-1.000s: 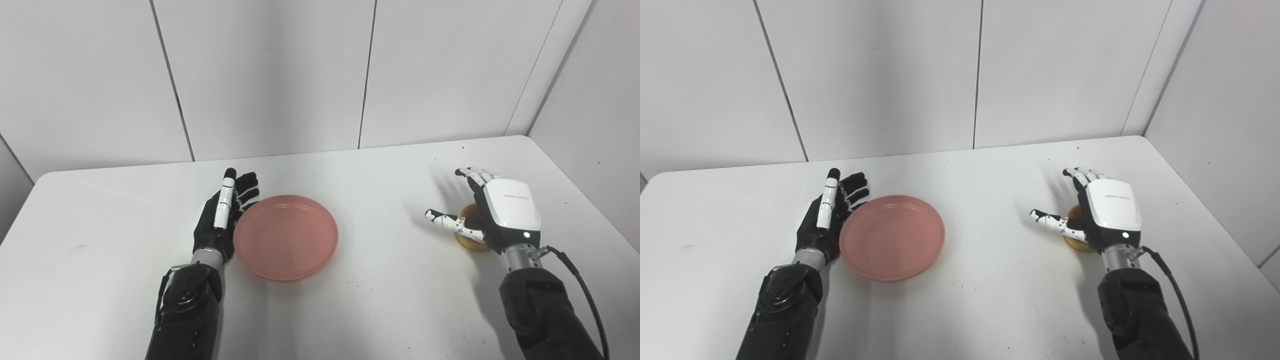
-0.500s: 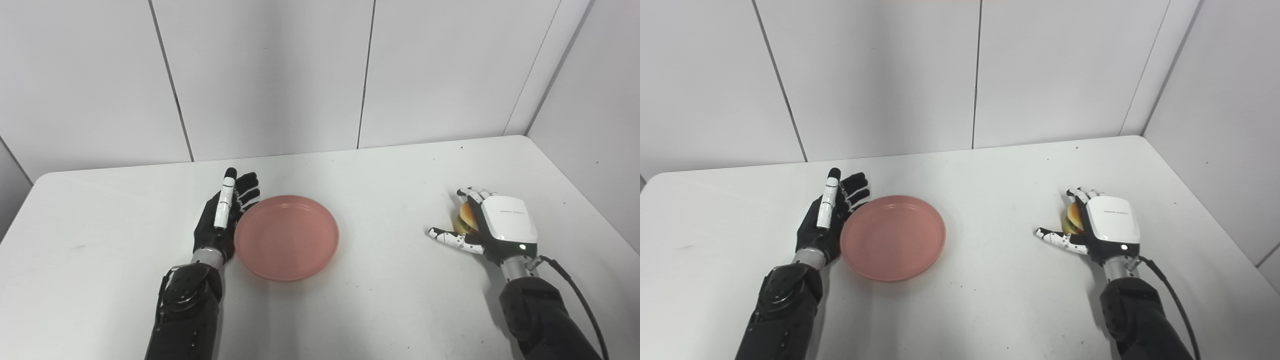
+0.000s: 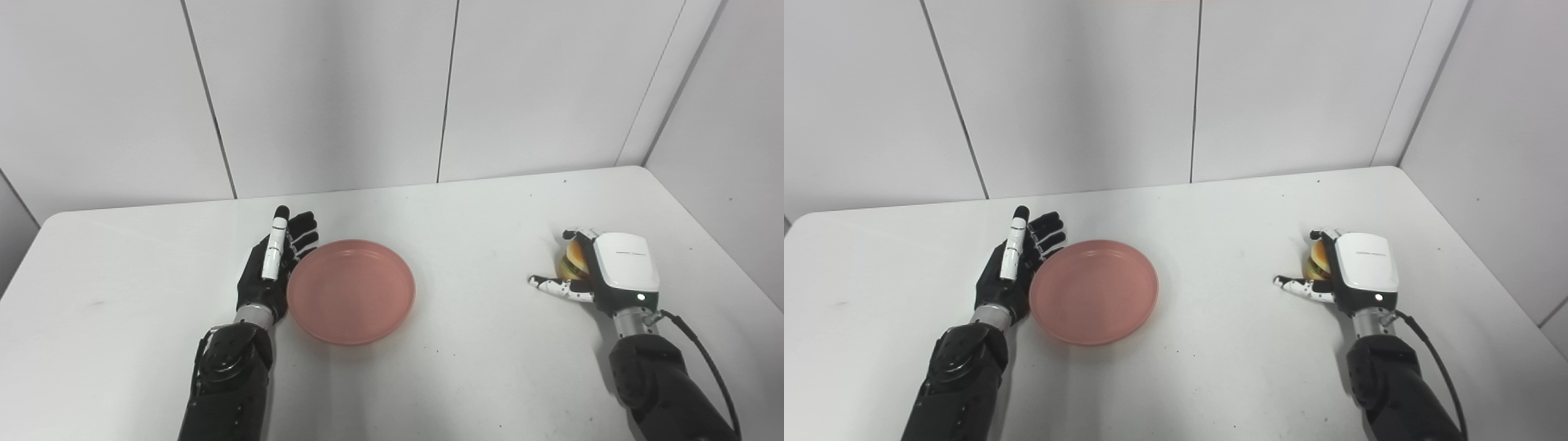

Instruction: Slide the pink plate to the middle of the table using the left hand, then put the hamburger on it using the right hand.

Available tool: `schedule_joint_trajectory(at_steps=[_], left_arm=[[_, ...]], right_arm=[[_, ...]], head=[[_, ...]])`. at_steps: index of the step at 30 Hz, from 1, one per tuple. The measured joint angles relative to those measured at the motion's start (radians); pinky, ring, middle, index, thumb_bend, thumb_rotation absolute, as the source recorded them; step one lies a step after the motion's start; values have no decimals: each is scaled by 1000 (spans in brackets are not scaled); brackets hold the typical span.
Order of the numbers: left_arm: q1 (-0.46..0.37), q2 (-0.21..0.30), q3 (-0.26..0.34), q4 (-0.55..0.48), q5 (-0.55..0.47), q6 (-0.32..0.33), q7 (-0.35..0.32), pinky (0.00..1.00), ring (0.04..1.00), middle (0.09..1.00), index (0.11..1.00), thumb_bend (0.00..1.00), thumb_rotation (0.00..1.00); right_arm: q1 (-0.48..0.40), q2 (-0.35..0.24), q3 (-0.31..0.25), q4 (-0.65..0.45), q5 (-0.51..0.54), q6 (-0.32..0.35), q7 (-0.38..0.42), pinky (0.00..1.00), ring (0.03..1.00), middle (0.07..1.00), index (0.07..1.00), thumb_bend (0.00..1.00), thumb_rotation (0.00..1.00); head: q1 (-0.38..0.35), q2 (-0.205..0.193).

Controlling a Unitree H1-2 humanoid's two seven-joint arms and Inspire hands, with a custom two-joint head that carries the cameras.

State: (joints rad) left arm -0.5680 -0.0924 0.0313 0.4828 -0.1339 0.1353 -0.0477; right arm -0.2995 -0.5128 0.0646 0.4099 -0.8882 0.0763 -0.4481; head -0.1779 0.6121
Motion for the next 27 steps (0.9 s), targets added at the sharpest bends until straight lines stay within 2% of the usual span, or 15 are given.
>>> schedule_joint_trajectory(at_steps=[5, 13, 16, 21, 22, 25, 27], left_arm=[[0, 0, 0, 1, 1, -1, 0, 763, 805, 785, 671, 652, 874], [0, -1, 1, 1, 1, 0, 0, 767, 804, 778, 667, 654, 864], [0, -1, 1, 3, 1, -3, 0, 768, 803, 778, 667, 663, 864], [-4, -1, 1, 10, 1, -6, 0, 761, 805, 783, 670, 664, 871], [-7, -1, 0, 13, 1, -6, 0, 757, 810, 783, 674, 668, 880], [-11, 0, -1, 19, 2, -7, 0, 761, 815, 786, 680, 672, 883], [-11, 0, -3, 19, 6, -7, 1, 763, 824, 792, 687, 671, 892]], right_arm=[[-2, -9, 0, 4, 59, -31, -5, 165, 205, 271, 288, 690, 554], [7, -16, 11, -20, 87, -50, -4, 164, 210, 275, 289, 705, 531], [22, -13, 15, -68, 89, -50, 13, 171, 217, 284, 299, 712, 499], [23, -14, 12, -145, 95, -50, 40, 174, 222, 295, 315, 701, 504], [22, -14, 12, -158, 95, -50, 42, 170, 220, 299, 328, 699, 469], [22, -13, 13, -214, 93, -51, 47, 161, 212, 297, 334, 696, 469], [19, -13, 14, -259, 92, -53, 50, 155, 209, 296, 337, 697, 421]], head=[[0, 0], [9, 2], [12, 2], [20, -2], [26, -2], [34, -5], [63, -11]])
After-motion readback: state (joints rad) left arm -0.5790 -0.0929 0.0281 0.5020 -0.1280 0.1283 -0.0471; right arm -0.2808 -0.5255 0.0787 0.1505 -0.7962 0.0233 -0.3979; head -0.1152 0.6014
